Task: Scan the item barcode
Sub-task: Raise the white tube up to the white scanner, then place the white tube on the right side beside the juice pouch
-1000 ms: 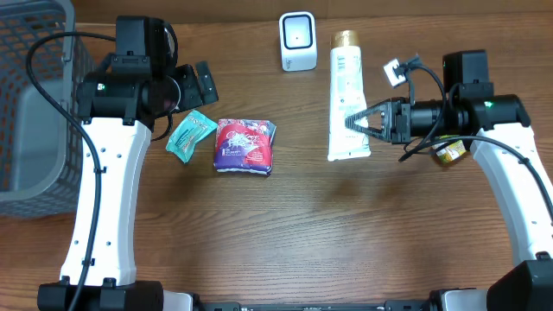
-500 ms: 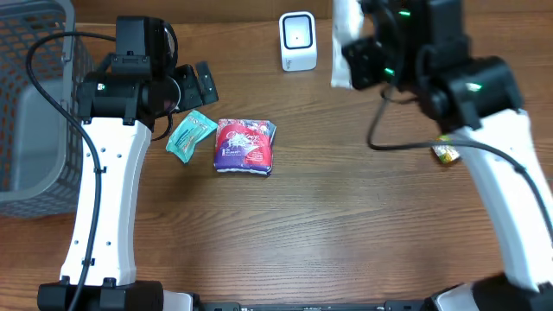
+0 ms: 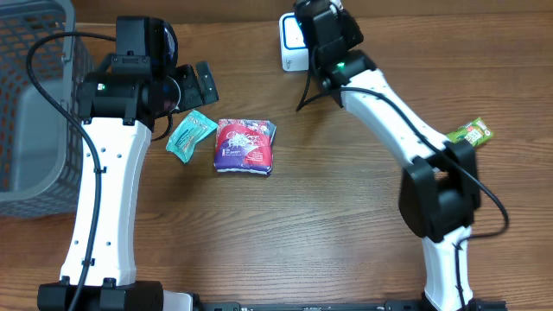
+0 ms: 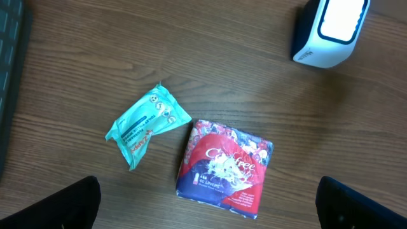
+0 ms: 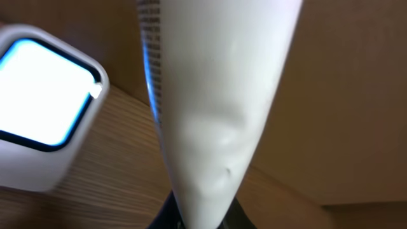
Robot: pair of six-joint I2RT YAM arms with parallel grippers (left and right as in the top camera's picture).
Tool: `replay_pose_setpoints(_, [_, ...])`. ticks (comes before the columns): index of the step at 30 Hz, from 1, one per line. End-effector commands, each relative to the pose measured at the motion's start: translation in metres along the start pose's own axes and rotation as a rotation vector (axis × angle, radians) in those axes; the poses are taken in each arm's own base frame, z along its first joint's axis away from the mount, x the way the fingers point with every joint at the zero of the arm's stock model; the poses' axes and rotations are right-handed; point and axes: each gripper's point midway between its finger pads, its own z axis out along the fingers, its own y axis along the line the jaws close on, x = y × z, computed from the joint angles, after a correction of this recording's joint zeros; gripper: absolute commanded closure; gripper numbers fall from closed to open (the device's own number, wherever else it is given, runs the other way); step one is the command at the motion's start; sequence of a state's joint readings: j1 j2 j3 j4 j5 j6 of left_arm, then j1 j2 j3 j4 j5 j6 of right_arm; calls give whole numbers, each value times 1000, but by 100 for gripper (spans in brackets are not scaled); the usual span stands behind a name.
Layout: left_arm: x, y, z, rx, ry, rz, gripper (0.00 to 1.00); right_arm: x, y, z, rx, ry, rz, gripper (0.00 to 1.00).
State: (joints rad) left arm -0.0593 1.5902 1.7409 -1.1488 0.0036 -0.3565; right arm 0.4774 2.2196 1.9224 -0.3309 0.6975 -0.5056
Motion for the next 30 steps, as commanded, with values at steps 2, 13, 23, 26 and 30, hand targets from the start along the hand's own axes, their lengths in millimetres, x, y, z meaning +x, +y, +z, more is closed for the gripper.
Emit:
replay_pose_setpoints(2, [-2, -2, 0, 5, -2, 20, 0, 3, -7, 18, 123, 28, -273, 96])
replay_pose_setpoints(13, [-2, -2, 0, 5, -2, 20, 0, 14, 43, 39, 17, -6, -319, 96])
replay_pose_setpoints(23, [-2, -2, 0, 5, -2, 20, 0, 30, 55, 42, -12, 42, -290, 96])
replay_pose_setpoints(26, [-2, -2, 0, 5, -2, 20, 0, 36, 63, 38, -37, 66, -325, 96])
replay_pose_setpoints(30, [-2, -2, 0, 5, -2, 19, 0, 34, 72, 29, -56, 66, -313, 96])
